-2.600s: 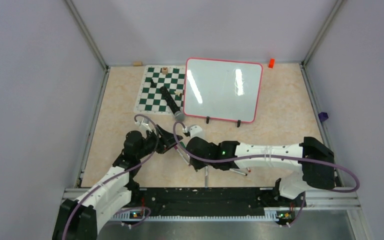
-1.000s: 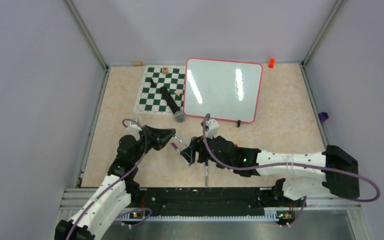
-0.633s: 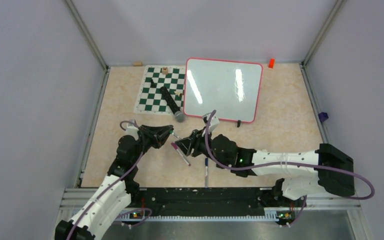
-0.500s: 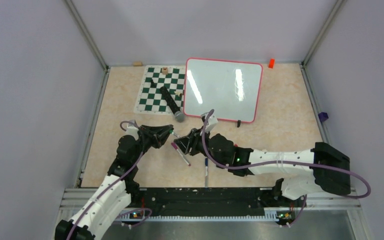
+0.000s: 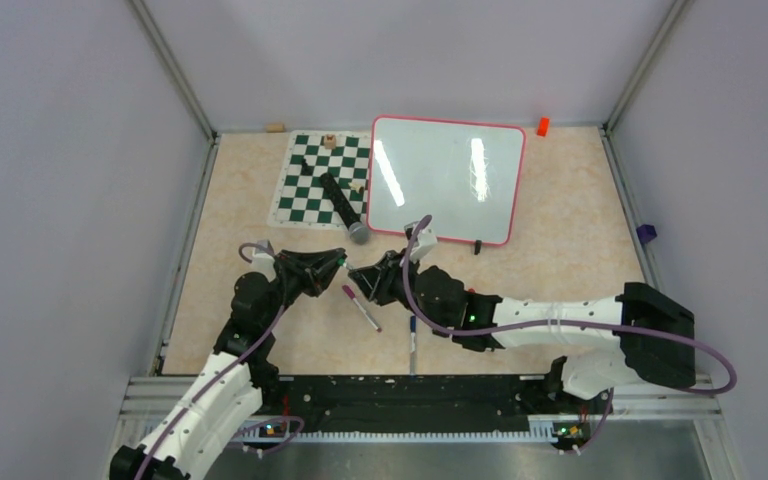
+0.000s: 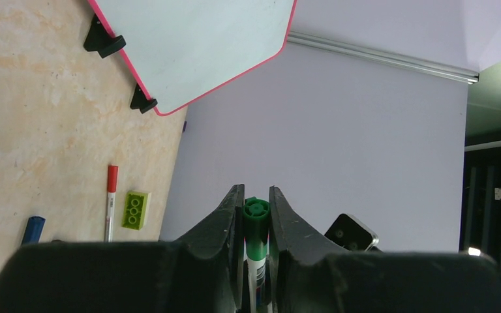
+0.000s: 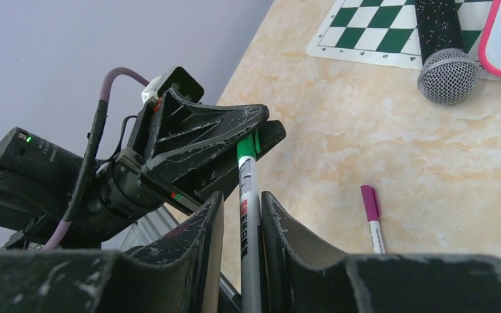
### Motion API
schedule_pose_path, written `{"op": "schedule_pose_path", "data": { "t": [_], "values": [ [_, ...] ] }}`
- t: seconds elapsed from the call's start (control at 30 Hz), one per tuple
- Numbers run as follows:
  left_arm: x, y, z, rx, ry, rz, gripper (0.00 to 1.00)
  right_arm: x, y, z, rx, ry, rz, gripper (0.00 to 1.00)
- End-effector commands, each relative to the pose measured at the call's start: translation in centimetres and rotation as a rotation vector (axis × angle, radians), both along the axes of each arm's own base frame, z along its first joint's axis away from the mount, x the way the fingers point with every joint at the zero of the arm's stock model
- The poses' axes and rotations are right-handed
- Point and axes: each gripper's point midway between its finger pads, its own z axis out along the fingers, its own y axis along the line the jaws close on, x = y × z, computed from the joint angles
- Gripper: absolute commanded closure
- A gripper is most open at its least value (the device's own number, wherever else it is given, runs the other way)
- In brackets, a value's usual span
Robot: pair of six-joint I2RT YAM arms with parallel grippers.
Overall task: Write a sentence on the whiteboard
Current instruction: Open the whiteboard marker at the center of the board.
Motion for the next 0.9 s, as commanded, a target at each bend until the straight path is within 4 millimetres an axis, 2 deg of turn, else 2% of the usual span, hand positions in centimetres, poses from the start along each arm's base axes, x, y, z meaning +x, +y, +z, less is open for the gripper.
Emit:
{"op": "schedule_pose_path", "data": {
  "t": [0.0,0.1,0.17,0.2,0.33,0.43,0.53,0.6,0.73,0.87],
  "values": [
    [-0.2,-0.1,0.5,-0.008,-0.028,-0.008,1.0,1.3,0.5,3.7,0.104,-0.018,-0.042,0.74],
    [0.0,0.0,0.1,-0.003,-0.015,0.002,1.0,1.4,0.6,3.5,0.098,-0.015,-0.044,0.76],
    [0.0,0.1,-0.1,-0.002,-0.012,0.005,1.0,1.4,0.6,3.4,0.093,-0.011,-0.038,0.95],
    [0.1,0.2,-0.2,0.001,-0.007,0.012,1.0,1.3,0.6,3.3,0.088,-0.007,-0.034,1.0],
    [1.1,2.0,-2.2,0.049,0.033,0.13,1.0,0.8,0.0,2.5,0.068,0.023,-0.015,1.0],
    [1.8,3.9,-3.9,0.106,0.071,0.225,1.0,0.2,-1.1,1.1,0.043,0.071,-0.013,1.0],
    [2.3,5.7,-5.3,0.144,0.102,0.295,1.0,-0.7,-3.2,-0.7,0.002,0.114,-0.015,1.0],
    [2.7,6.9,-6.1,0.184,0.114,0.334,1.0,-1.4,-5.0,-0.9,0.006,0.115,-0.013,1.0],
    [3.1,9.0,-8.1,0.327,0.155,0.414,1.0,-2.2,-8.9,-2.6,-0.033,0.14,-0.052,1.0],
    [3.4,9.1,-9.1,0.429,0.147,0.389,1.0,-2.3,-12.8,-4.3,-0.096,0.144,-0.12,1.0]
  ]
}}
